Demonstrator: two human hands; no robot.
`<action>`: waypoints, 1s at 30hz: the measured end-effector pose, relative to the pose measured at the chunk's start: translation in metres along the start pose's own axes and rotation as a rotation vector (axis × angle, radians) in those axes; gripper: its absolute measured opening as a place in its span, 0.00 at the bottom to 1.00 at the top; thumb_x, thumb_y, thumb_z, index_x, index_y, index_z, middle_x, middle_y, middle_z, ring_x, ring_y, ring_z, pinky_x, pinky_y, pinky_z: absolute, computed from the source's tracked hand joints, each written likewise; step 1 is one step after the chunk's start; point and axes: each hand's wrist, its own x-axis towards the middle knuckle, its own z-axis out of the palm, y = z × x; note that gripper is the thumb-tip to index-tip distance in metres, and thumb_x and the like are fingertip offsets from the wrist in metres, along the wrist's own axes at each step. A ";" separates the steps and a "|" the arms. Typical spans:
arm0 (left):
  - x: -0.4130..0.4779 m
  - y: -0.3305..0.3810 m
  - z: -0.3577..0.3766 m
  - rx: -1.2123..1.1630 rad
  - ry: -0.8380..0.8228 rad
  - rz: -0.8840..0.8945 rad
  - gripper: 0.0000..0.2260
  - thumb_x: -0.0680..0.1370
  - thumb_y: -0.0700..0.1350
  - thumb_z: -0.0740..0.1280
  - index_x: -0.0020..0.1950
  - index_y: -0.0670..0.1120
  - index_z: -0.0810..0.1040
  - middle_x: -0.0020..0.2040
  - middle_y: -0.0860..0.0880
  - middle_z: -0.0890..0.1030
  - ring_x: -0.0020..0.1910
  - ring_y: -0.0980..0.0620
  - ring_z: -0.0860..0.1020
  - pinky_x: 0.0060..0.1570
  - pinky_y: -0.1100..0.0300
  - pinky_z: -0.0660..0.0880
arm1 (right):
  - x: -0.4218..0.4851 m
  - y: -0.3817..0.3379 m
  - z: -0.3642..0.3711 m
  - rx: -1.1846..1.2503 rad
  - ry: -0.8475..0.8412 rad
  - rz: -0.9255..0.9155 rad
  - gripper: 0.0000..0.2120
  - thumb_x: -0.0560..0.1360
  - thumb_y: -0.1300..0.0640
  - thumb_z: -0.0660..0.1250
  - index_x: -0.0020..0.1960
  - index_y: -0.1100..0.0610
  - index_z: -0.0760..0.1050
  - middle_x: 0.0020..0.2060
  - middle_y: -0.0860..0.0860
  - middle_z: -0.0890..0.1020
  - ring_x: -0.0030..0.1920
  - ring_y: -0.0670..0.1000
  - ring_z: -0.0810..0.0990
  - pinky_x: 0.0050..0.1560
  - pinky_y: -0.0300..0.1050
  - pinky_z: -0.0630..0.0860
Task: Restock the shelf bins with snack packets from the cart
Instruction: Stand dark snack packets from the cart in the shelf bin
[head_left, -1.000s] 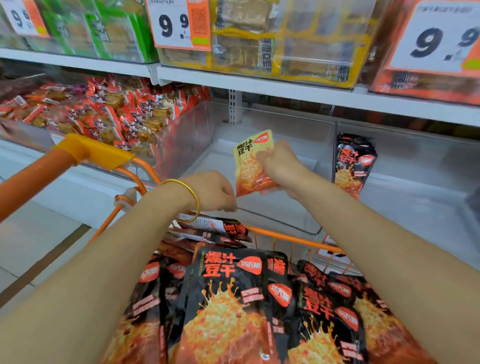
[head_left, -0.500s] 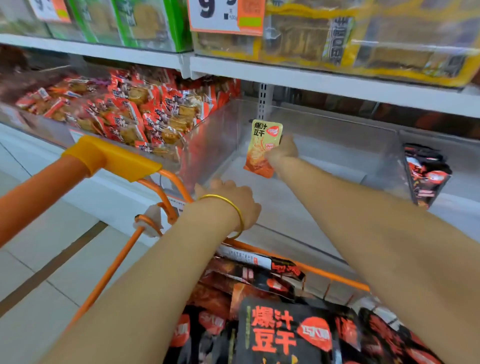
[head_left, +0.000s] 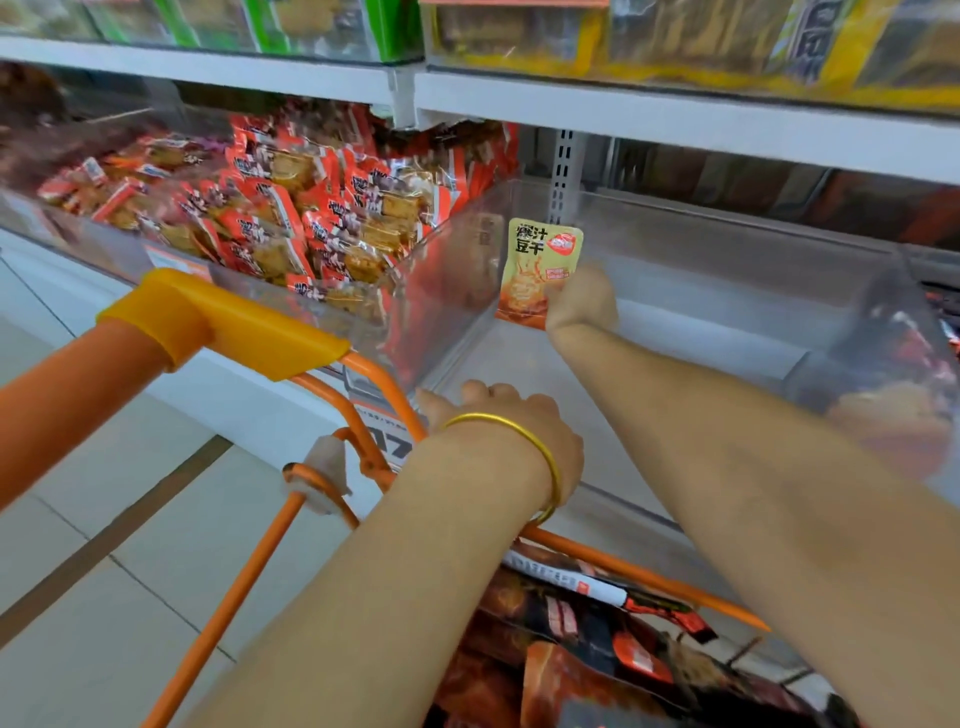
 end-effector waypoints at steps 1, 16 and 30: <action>0.000 0.000 0.000 0.001 -0.002 0.003 0.22 0.82 0.55 0.47 0.72 0.46 0.59 0.72 0.42 0.59 0.72 0.39 0.53 0.68 0.34 0.49 | 0.000 0.000 0.000 0.024 0.017 0.034 0.16 0.76 0.55 0.66 0.60 0.61 0.69 0.54 0.56 0.80 0.57 0.57 0.79 0.48 0.47 0.71; -0.001 -0.002 0.001 -0.034 0.043 0.022 0.22 0.82 0.57 0.47 0.70 0.46 0.62 0.71 0.42 0.62 0.72 0.40 0.56 0.69 0.37 0.50 | -0.004 0.003 -0.014 0.102 -0.061 0.083 0.08 0.78 0.59 0.63 0.51 0.58 0.64 0.58 0.57 0.78 0.59 0.56 0.77 0.47 0.43 0.68; -0.069 0.016 -0.021 -0.261 0.475 0.179 0.18 0.79 0.49 0.60 0.66 0.43 0.71 0.65 0.40 0.71 0.64 0.40 0.69 0.62 0.54 0.66 | -0.128 -0.005 -0.185 0.206 -0.344 -0.253 0.15 0.72 0.71 0.65 0.37 0.55 0.65 0.38 0.57 0.76 0.45 0.59 0.82 0.47 0.54 0.81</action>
